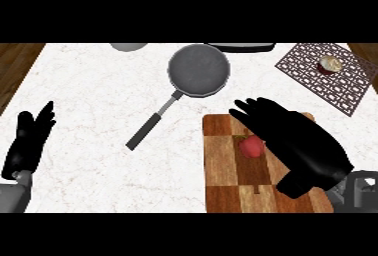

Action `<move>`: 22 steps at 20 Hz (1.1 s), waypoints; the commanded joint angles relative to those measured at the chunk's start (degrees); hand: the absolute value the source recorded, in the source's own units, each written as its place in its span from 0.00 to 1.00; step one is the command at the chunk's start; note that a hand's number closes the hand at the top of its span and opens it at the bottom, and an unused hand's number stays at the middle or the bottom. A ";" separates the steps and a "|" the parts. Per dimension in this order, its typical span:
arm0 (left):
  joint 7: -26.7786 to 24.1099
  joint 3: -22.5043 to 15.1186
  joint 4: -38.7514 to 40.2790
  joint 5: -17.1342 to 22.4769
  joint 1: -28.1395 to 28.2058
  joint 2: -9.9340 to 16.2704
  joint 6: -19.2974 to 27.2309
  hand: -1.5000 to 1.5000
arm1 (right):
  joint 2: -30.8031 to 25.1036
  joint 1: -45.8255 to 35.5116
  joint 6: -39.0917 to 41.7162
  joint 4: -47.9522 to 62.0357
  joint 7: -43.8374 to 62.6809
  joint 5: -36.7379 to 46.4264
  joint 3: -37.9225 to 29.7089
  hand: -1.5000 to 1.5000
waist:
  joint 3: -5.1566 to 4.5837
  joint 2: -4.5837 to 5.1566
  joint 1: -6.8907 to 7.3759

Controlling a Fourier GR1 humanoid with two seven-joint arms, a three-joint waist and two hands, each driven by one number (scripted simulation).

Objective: Pick the bell pepper from the cutting board and place it in the pan

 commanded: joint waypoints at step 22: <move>1.55 5.09 -3.18 -7.18 1.92 -5.40 -3.63 0.50 | 17.96 6.75 10.85 11.14 1.15 28.42 2.81 0.00 | 0.18 0.14 -0.44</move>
